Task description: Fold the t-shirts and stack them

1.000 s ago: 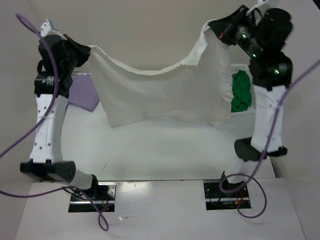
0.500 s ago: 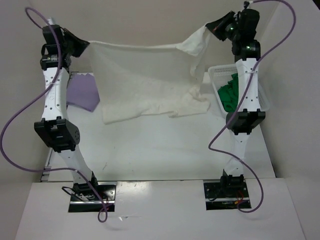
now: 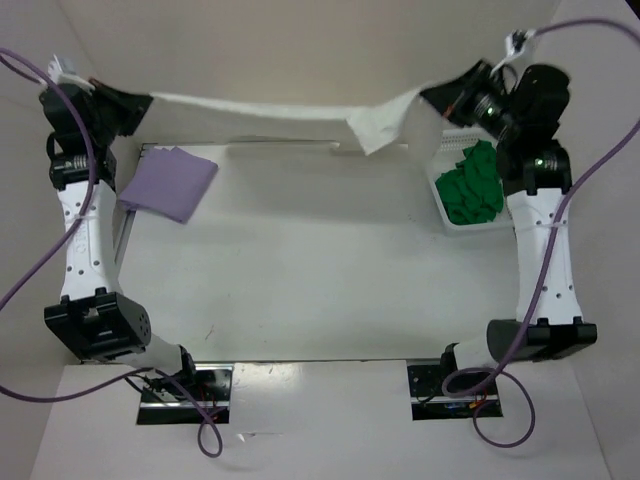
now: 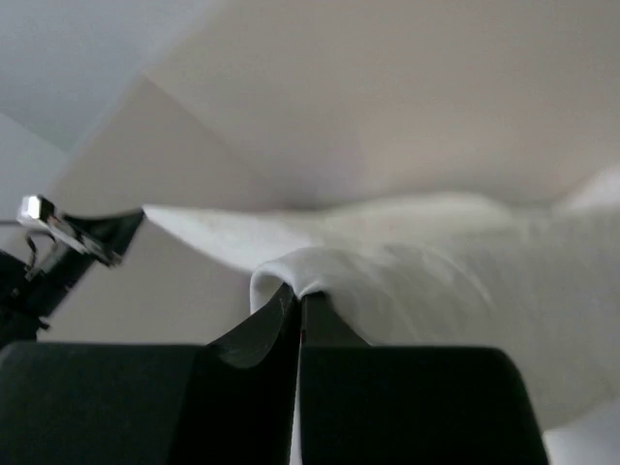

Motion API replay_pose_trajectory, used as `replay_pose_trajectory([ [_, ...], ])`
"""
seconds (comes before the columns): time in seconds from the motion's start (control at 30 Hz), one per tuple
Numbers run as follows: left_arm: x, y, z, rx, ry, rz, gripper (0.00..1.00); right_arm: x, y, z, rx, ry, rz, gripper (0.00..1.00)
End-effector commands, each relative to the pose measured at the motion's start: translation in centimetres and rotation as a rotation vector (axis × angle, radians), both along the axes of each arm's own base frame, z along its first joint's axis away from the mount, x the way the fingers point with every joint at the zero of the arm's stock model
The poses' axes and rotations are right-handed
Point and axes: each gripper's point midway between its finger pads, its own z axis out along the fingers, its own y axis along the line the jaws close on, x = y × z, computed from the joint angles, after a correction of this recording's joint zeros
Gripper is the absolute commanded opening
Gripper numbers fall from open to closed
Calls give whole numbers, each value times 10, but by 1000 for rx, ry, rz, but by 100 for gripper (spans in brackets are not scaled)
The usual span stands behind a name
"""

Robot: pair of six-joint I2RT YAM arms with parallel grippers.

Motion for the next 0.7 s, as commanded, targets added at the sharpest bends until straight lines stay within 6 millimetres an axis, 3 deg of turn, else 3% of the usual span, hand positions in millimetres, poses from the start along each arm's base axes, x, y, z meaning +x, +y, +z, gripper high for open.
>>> replay_pose_trajectory([
  [0.0,-5,2,-85,-7,164,1,2,11,-7,-162,-105,370,-11,0],
  [0.03,-16,-1,-97,-3,188,0,2,-10,-7,-220,-108,529,-3,0],
  [0.07,-25,-4,-152,-40,305,-3,2,-21,-9,-248,-123,596,-5,0],
  [0.1,-37,-6,-166,-45,331,6,2,-34,-9,-273,-124,662,-1,0],
  [0.13,-46,-7,-190,-60,386,15,2,-54,-12,-318,-130,778,-9,0],
  [0.2,-67,-12,-227,-81,466,22,2,-82,-15,-344,-139,861,-21,0],
  [0.23,-85,-17,-271,-111,565,19,2,-98,-15,-366,-141,934,-17,0],
  [0.33,-118,-29,-309,-143,662,7,2,-134,-10,-392,-134,1063,11,0],
  [0.37,-135,-34,-332,-164,732,5,2,-148,-10,-395,-135,1099,13,0],
  [0.5,-168,-35,-348,-132,826,33,2,-191,0,-418,-103,1258,66,0],
  [0.57,-187,-38,-362,-135,904,33,2,-206,6,-421,-90,1282,83,0],
  [0.63,-206,-38,-376,-131,982,52,0,-218,0,-429,-134,1325,43,0],
  [0.67,-206,-38,-374,-129,974,53,0,-224,3,-428,-168,1331,48,0],
])
